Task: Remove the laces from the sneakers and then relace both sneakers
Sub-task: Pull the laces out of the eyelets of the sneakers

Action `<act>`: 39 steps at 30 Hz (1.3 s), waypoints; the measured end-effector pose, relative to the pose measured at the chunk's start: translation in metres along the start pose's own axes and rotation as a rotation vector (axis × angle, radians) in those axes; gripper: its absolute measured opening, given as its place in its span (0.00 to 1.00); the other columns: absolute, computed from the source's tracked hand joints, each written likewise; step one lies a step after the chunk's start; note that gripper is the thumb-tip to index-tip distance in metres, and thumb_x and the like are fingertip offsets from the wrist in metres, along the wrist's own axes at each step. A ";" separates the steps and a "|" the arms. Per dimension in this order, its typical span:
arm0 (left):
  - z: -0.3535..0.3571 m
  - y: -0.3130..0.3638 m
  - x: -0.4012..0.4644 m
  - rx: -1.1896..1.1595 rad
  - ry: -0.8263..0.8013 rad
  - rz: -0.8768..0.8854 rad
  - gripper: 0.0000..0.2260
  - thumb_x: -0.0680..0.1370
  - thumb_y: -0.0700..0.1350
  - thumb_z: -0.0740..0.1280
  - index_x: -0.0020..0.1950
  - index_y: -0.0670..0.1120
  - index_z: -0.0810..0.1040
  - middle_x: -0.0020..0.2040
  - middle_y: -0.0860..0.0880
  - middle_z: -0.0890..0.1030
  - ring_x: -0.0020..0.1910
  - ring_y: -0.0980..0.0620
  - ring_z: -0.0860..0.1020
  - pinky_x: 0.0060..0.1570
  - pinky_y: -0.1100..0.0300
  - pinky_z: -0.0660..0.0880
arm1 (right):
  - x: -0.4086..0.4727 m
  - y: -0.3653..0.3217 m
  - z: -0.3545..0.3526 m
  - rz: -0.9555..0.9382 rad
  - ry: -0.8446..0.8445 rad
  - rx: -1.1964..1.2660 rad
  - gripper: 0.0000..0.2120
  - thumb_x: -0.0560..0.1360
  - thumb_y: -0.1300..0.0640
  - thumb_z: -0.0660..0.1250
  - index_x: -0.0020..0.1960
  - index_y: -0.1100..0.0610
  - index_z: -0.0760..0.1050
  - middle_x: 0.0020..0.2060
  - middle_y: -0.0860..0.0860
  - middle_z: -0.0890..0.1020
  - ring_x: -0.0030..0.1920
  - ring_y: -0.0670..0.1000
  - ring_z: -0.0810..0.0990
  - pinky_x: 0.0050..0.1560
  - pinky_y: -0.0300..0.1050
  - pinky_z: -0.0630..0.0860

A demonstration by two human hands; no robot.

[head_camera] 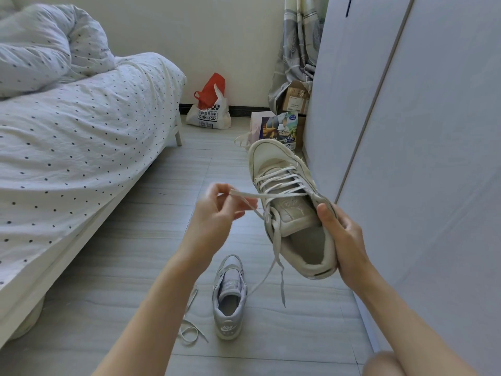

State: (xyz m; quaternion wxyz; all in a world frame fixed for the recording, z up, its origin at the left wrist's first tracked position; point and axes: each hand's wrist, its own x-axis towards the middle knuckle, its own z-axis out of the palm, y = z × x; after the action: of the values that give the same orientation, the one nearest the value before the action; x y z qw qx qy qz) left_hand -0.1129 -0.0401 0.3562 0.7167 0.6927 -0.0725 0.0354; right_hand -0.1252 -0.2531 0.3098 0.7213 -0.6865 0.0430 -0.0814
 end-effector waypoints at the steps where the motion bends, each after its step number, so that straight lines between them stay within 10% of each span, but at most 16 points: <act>1: -0.002 0.002 0.001 -0.084 0.024 0.015 0.04 0.81 0.39 0.57 0.47 0.43 0.69 0.39 0.49 0.84 0.44 0.49 0.83 0.49 0.58 0.79 | 0.001 0.000 -0.001 -0.001 0.011 -0.001 0.40 0.59 0.34 0.74 0.67 0.51 0.72 0.58 0.49 0.81 0.57 0.46 0.80 0.58 0.46 0.77; 3: -0.004 0.004 -0.001 -0.127 0.032 0.038 0.04 0.81 0.39 0.57 0.47 0.44 0.68 0.33 0.49 0.81 0.37 0.49 0.81 0.44 0.59 0.80 | 0.002 0.001 -0.004 -0.005 0.025 -0.004 0.40 0.60 0.36 0.72 0.68 0.52 0.72 0.58 0.48 0.81 0.56 0.44 0.80 0.57 0.44 0.77; 7: -0.009 -0.004 -0.002 0.520 -0.006 0.191 0.07 0.79 0.40 0.62 0.43 0.51 0.71 0.30 0.49 0.72 0.27 0.58 0.68 0.29 0.66 0.68 | 0.003 0.003 -0.009 0.002 0.034 -0.007 0.39 0.60 0.37 0.71 0.67 0.52 0.72 0.58 0.49 0.81 0.55 0.45 0.80 0.59 0.47 0.76; 12: -0.013 -0.012 -0.002 0.796 -0.238 0.099 0.03 0.75 0.49 0.69 0.42 0.51 0.80 0.37 0.59 0.78 0.32 0.72 0.71 0.34 0.75 0.66 | 0.003 0.002 -0.012 -0.027 0.064 -0.016 0.39 0.60 0.36 0.70 0.67 0.51 0.73 0.57 0.46 0.81 0.55 0.43 0.80 0.59 0.45 0.76; 19: -0.013 -0.006 0.000 0.576 -0.135 0.046 0.06 0.74 0.48 0.69 0.37 0.51 0.79 0.25 0.61 0.74 0.25 0.63 0.69 0.28 0.74 0.64 | 0.005 0.005 -0.012 -0.005 0.066 -0.021 0.40 0.59 0.35 0.71 0.67 0.52 0.73 0.58 0.48 0.81 0.57 0.45 0.79 0.61 0.48 0.75; 24: -0.014 0.007 -0.004 -0.109 -0.276 -0.023 0.04 0.75 0.39 0.66 0.40 0.41 0.74 0.46 0.46 0.84 0.49 0.50 0.82 0.52 0.60 0.77 | 0.006 0.005 -0.014 0.020 0.102 -0.013 0.40 0.59 0.34 0.70 0.66 0.52 0.74 0.57 0.49 0.82 0.57 0.47 0.80 0.62 0.53 0.74; 27: -0.016 0.009 -0.005 -0.314 -0.226 -0.036 0.06 0.75 0.40 0.64 0.39 0.41 0.70 0.29 0.46 0.75 0.27 0.47 0.76 0.38 0.55 0.79 | 0.007 0.005 -0.016 0.023 0.120 -0.021 0.41 0.58 0.33 0.70 0.66 0.53 0.73 0.57 0.49 0.81 0.58 0.48 0.79 0.63 0.53 0.74; 30: -0.021 0.001 -0.005 0.178 -0.135 0.028 0.06 0.78 0.42 0.64 0.40 0.45 0.73 0.26 0.50 0.71 0.22 0.55 0.68 0.25 0.64 0.71 | 0.007 0.005 -0.019 0.017 0.124 -0.047 0.42 0.58 0.32 0.70 0.67 0.52 0.73 0.58 0.49 0.81 0.59 0.47 0.78 0.64 0.53 0.73; 34: -0.018 -0.015 -0.010 0.956 -0.383 0.004 0.14 0.74 0.62 0.62 0.44 0.53 0.76 0.40 0.57 0.78 0.40 0.60 0.76 0.42 0.60 0.76 | 0.005 0.005 -0.021 -0.006 0.111 -0.113 0.40 0.59 0.33 0.71 0.67 0.49 0.73 0.58 0.45 0.80 0.59 0.46 0.78 0.64 0.52 0.73; 39: -0.002 -0.016 -0.005 0.855 -0.152 0.252 0.12 0.77 0.53 0.62 0.43 0.46 0.77 0.47 0.56 0.75 0.44 0.60 0.76 0.49 0.54 0.77 | 0.000 0.004 -0.014 -0.091 0.024 -0.300 0.44 0.54 0.27 0.70 0.66 0.42 0.71 0.53 0.33 0.78 0.53 0.34 0.77 0.54 0.36 0.75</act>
State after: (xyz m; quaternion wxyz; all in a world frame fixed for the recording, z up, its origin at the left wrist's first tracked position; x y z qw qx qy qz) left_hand -0.1156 -0.0381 0.3394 0.3489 0.9129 -0.1876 0.0984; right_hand -0.1275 -0.2670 0.3048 0.6054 -0.7869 0.0321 -0.1150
